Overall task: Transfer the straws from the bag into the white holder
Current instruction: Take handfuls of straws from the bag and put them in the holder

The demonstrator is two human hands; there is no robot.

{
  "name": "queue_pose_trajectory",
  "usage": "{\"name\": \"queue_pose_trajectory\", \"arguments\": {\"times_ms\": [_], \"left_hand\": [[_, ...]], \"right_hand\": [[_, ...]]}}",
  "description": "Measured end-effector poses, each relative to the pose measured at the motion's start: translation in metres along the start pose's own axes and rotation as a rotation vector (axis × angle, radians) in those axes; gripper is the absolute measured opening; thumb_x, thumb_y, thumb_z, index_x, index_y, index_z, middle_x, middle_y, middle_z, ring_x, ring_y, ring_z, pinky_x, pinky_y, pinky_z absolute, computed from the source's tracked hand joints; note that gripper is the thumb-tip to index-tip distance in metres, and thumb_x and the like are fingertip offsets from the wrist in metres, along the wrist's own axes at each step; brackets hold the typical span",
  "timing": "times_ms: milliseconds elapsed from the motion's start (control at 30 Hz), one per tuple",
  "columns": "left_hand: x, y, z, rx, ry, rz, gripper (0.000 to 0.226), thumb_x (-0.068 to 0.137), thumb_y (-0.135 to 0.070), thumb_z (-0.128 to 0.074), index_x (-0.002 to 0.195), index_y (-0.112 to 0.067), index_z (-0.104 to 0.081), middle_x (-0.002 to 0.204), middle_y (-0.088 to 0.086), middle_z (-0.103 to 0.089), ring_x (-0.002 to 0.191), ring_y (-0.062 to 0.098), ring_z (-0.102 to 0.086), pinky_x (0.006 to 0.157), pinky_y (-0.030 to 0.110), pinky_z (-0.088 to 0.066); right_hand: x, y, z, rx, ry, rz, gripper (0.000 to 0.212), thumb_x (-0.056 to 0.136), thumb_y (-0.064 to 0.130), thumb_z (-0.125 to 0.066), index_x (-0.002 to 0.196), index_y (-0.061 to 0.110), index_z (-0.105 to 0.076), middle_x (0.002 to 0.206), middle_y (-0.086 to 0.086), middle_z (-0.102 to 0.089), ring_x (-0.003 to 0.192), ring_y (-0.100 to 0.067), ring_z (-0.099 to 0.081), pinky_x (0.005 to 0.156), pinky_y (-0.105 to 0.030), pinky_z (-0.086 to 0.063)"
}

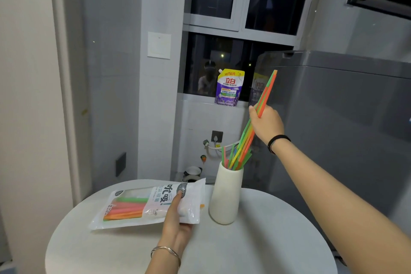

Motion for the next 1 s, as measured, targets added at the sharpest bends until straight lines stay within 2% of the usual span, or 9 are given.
{"name": "queue_pose_trajectory", "arguments": {"times_ms": [133, 233, 300, 467, 567, 667, 767, 867, 1000], "left_hand": [[-0.003, -0.001, 0.000, 0.007, -0.001, 0.001, 0.004, 0.092, -0.011, -0.057, 0.093, -0.014, -0.060, 0.061, -0.001, -0.074, 0.063, 0.020, -0.069, 0.082, 0.048, -0.049], [-0.002, -0.001, 0.002, 0.012, -0.007, -0.005, 0.004, 0.092, -0.011, -0.057, 0.093, -0.013, -0.060, 0.062, 0.000, -0.074, 0.051, 0.017, -0.070, 0.083, 0.048, -0.049], [-0.001, -0.002, 0.003, 0.020, -0.010, -0.009, 0.004, 0.092, -0.011, -0.058, 0.094, -0.013, -0.061, 0.069, 0.003, -0.074, 0.058, 0.021, -0.070, 0.080, 0.048, -0.051], [0.003, -0.002, 0.005, 0.035, 0.000, -0.003, 0.007, 0.091, -0.012, -0.059, 0.097, -0.015, -0.061, 0.091, 0.005, -0.067, 0.078, 0.021, -0.063, 0.064, 0.042, -0.058], [0.002, -0.002, 0.004, 0.032, -0.004, -0.005, 0.005, 0.091, -0.012, -0.058, 0.095, -0.014, -0.061, 0.084, 0.004, -0.070, 0.074, 0.021, -0.065, 0.061, 0.042, -0.059], [0.000, -0.001, 0.002, 0.046, 0.006, -0.003, 0.005, 0.091, -0.012, -0.058, 0.094, -0.014, -0.061, 0.066, 0.000, -0.075, 0.053, 0.017, -0.070, 0.077, 0.046, -0.052], [0.000, -0.001, 0.003, 0.029, 0.012, -0.005, 0.006, 0.091, -0.012, -0.058, 0.095, -0.014, -0.062, 0.064, -0.001, -0.075, 0.049, 0.017, -0.070, 0.082, 0.046, -0.048], [0.001, -0.001, 0.003, 0.020, 0.016, -0.006, 0.006, 0.092, -0.012, -0.058, 0.096, -0.014, -0.061, 0.064, 0.000, -0.075, 0.048, 0.018, -0.069, 0.080, 0.046, -0.048], [0.001, 0.000, 0.003, 0.036, 0.006, -0.009, 0.006, 0.091, -0.012, -0.058, 0.096, -0.015, -0.061, 0.067, 0.000, -0.075, 0.054, 0.018, -0.071, 0.067, 0.041, -0.057]], "right_hand": [[0.001, -0.003, -0.007, 0.006, -0.006, -0.028, 0.034, 0.096, 0.034, -0.042, 0.072, 0.013, -0.056, 0.066, -0.003, -0.057, 0.063, -0.023, -0.054, 0.053, -0.026, -0.036], [-0.002, -0.010, -0.022, -0.013, 0.089, -0.076, 0.035, 0.095, 0.034, -0.044, 0.087, 0.005, -0.063, 0.074, -0.011, -0.064, 0.069, -0.029, -0.062, 0.059, -0.031, -0.049], [-0.005, -0.015, -0.031, -0.001, 0.145, -0.107, 0.034, 0.095, 0.034, -0.045, 0.082, 0.007, -0.061, 0.069, -0.009, -0.061, 0.068, -0.029, -0.063, 0.065, -0.036, -0.054], [-0.011, -0.025, -0.050, 0.016, 0.221, -0.145, 0.034, 0.094, 0.036, -0.047, 0.065, 0.019, -0.050, 0.058, 0.000, -0.052, 0.063, -0.027, -0.061, 0.063, -0.036, -0.054], [-0.012, -0.031, -0.055, 0.033, 0.236, -0.171, 0.034, 0.093, 0.039, -0.049, 0.064, 0.020, -0.048, 0.059, 0.000, -0.053, 0.063, -0.026, -0.062, 0.066, -0.038, -0.057], [-0.013, -0.033, -0.061, 0.013, 0.264, -0.158, 0.035, 0.089, 0.044, -0.055, 0.064, 0.021, -0.048, 0.059, 0.003, -0.054, 0.058, -0.018, -0.059, 0.065, -0.036, -0.056], [-0.017, -0.039, -0.070, 0.004, 0.337, -0.159, 0.027, 0.085, 0.046, -0.060, 0.076, 0.021, -0.056, 0.074, 0.001, -0.062, 0.072, -0.019, -0.064, 0.071, -0.037, -0.057], [-0.018, -0.044, -0.072, 0.077, 0.348, -0.191, 0.026, 0.082, 0.045, -0.064, 0.072, 0.021, -0.059, 0.075, -0.001, -0.065, 0.077, -0.023, -0.066, 0.075, -0.039, -0.057], [-0.016, -0.043, -0.069, 0.137, 0.335, -0.167, 0.041, 0.086, 0.045, -0.059, 0.089, 0.005, -0.069, 0.086, -0.016, -0.070, 0.079, -0.030, -0.067, 0.075, -0.041, -0.056]]}}
Point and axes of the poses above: each hand's wrist, its own x-axis towards the middle knuckle, its own z-axis out of the back of the hand, y = z × x, the point moved 7 cm from there along x, towards the middle knuckle
